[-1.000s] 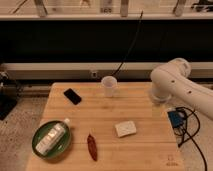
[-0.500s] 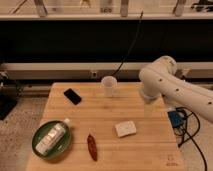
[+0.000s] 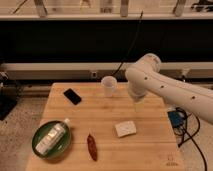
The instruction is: Push the eraser across the table
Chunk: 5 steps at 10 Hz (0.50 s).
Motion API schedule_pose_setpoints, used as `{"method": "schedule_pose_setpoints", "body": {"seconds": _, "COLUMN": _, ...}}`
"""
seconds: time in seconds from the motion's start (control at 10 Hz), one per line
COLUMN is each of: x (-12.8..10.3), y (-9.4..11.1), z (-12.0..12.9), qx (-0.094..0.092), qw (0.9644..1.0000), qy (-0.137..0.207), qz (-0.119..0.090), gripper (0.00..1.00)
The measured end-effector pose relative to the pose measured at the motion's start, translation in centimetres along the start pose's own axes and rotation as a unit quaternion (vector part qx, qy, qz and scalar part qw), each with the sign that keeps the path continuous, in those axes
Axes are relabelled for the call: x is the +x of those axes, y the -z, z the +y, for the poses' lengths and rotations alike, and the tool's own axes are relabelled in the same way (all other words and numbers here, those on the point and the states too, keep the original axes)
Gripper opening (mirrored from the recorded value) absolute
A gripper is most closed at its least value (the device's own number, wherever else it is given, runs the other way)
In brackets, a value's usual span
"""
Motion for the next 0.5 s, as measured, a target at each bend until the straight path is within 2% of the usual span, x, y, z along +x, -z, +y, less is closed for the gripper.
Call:
{"method": "schedule_pose_setpoints", "body": {"seconds": 0.3, "x": -3.2, "y": -0.2, "z": -2.2, "qx": 0.006, "qw": 0.9995, "qy": 0.032, "qz": -0.003, "gripper": 0.8}}
{"method": "schedule_pose_setpoints", "body": {"seconds": 0.5, "x": -4.2, "y": -0.4, "z": -3.1, "qx": 0.007, "qw": 0.9987, "qy": 0.05, "qz": -0.003, "gripper": 0.8}}
